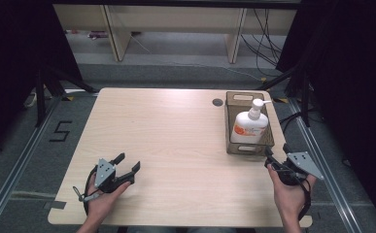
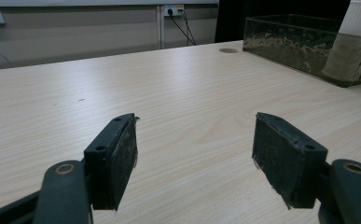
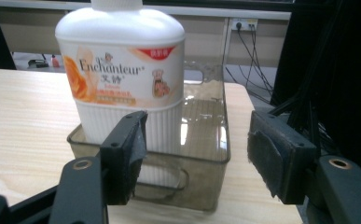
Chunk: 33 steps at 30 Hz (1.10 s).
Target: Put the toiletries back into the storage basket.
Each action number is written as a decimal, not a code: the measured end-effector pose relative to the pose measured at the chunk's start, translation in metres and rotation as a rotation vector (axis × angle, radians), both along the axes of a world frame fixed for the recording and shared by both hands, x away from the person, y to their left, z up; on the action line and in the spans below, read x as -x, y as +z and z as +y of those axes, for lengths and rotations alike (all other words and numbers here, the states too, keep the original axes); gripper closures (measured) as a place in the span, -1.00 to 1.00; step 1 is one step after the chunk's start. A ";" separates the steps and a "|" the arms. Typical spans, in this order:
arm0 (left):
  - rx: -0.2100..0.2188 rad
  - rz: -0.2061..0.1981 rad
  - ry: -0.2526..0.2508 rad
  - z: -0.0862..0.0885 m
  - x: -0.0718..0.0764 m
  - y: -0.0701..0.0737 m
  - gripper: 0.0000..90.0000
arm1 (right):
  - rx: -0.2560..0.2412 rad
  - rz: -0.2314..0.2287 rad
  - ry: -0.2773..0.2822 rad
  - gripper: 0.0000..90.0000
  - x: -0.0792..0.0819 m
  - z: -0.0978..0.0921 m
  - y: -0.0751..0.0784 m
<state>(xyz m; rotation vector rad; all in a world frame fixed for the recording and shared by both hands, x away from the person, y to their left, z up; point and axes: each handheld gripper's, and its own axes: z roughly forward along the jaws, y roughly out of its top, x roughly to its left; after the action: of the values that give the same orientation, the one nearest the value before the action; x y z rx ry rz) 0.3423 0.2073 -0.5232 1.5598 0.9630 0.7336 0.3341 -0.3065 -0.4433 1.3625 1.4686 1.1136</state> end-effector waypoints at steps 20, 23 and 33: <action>-0.004 0.001 0.001 0.000 0.000 0.000 -0.33 | -0.012 0.080 -0.008 -0.14 0.014 -0.023 -0.043; -0.003 -0.003 0.000 0.000 0.000 0.000 -0.33 | -0.005 0.086 -0.006 -0.14 0.016 -0.027 -0.050; 0.013 -0.004 -0.002 0.000 0.000 -0.001 -0.33 | -0.025 0.075 -0.022 -0.14 0.019 -0.030 -0.065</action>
<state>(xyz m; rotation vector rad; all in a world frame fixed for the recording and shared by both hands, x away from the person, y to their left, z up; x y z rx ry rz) 0.3427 0.2070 -0.5239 1.5466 0.9617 0.7276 0.3154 -0.3364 -0.5079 1.4480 1.4942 1.0811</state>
